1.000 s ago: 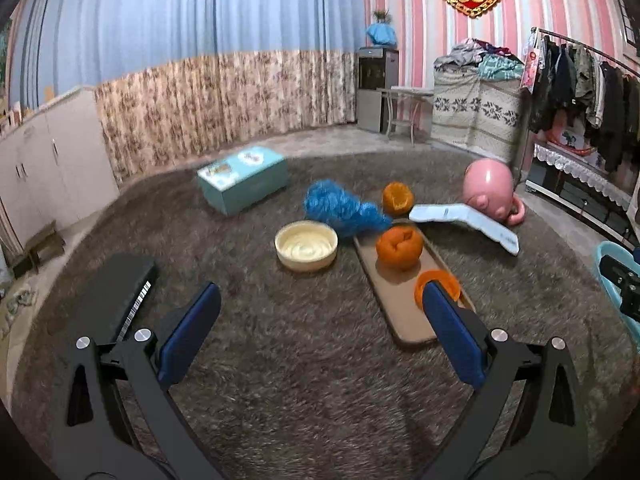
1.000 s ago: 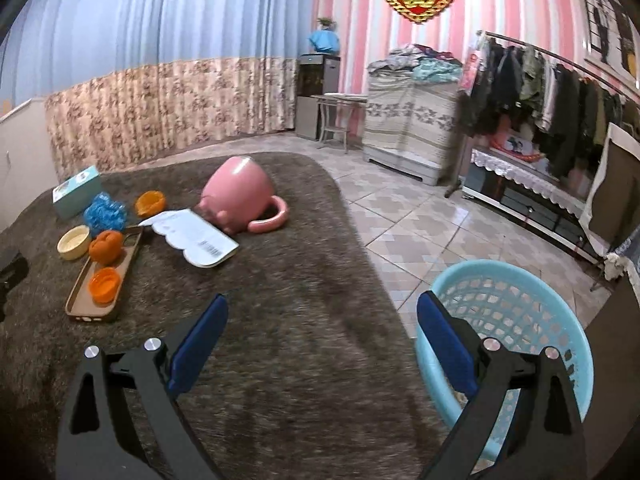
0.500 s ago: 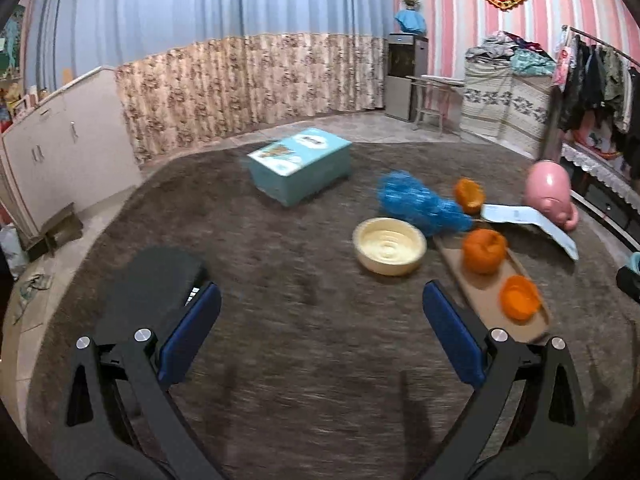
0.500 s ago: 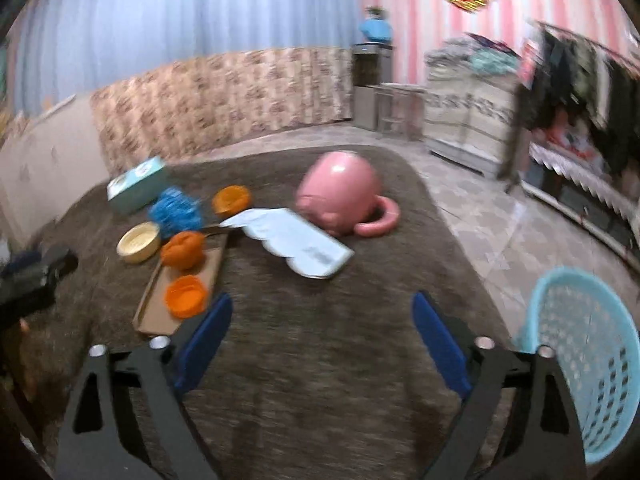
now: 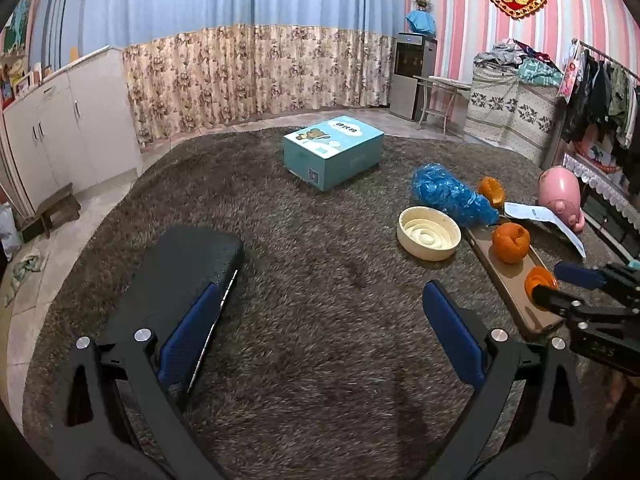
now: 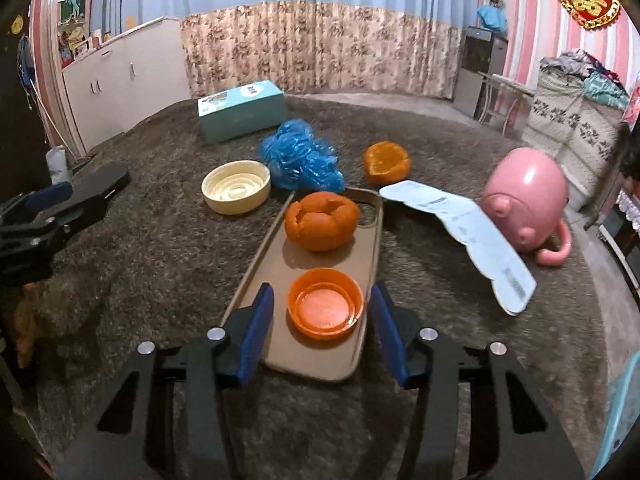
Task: Collect trash
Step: 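Return to the tray and grasp the orange lid with the right gripper, then grasp the orange peel with the left gripper while the right holds the lid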
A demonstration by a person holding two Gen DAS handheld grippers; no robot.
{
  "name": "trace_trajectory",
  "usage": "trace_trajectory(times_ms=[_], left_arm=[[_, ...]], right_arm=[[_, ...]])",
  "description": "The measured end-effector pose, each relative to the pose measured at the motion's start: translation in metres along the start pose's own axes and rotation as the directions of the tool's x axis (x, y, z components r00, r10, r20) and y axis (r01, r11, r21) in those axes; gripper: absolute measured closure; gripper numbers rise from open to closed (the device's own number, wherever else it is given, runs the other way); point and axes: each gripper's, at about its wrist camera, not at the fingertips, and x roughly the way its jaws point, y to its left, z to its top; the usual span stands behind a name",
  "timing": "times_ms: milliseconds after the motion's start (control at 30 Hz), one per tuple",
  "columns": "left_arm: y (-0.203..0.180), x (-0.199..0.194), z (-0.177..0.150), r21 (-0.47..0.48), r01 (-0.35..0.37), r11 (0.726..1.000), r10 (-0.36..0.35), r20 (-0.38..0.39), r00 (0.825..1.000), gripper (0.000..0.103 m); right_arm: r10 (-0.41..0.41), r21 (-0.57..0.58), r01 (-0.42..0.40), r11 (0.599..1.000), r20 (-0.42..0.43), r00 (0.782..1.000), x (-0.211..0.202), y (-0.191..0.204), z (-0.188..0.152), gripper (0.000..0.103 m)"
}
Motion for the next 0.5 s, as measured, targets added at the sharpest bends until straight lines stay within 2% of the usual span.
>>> trace_trajectory(times_ms=[67, 100, 200, 367, 500], left_arm=[[0.0012, 0.0016, -0.0005, -0.004, 0.009, 1.0, -0.009, -0.004, 1.0, 0.005], [0.0015, 0.0039, -0.0006, -0.003, 0.01, 1.0, -0.01, -0.01, 1.0, 0.006], [0.0001, 0.0072, -0.0018, 0.001, 0.014, 1.0, -0.014, -0.021, 1.0, 0.006], [-0.0034, 0.0077, -0.0043, 0.012, 0.011, 1.0, -0.011, -0.024, 1.0, 0.006], [-0.0065, 0.0058, -0.0022, 0.02, 0.012, 1.0, -0.012, -0.013, 1.0, 0.005]], right_arm=[[0.005, 0.0, -0.005, 1.0, 0.006, 1.0, 0.0014, -0.0012, -0.0005, 0.055], [0.001, 0.003, -0.001, 1.0, 0.014, 1.0, 0.0011, -0.0014, -0.0006, 0.062], [-0.008, -0.013, 0.009, 1.0, 0.049, 0.999, -0.0074, 0.0009, -0.0003, 0.063], [0.02, -0.031, -0.02, 0.999, 0.014, 1.0, -0.0006, 0.005, -0.0012, 0.063], [0.024, -0.039, -0.023, 0.999, 0.018, 1.0, -0.0011, 0.007, -0.0022, 0.063]])
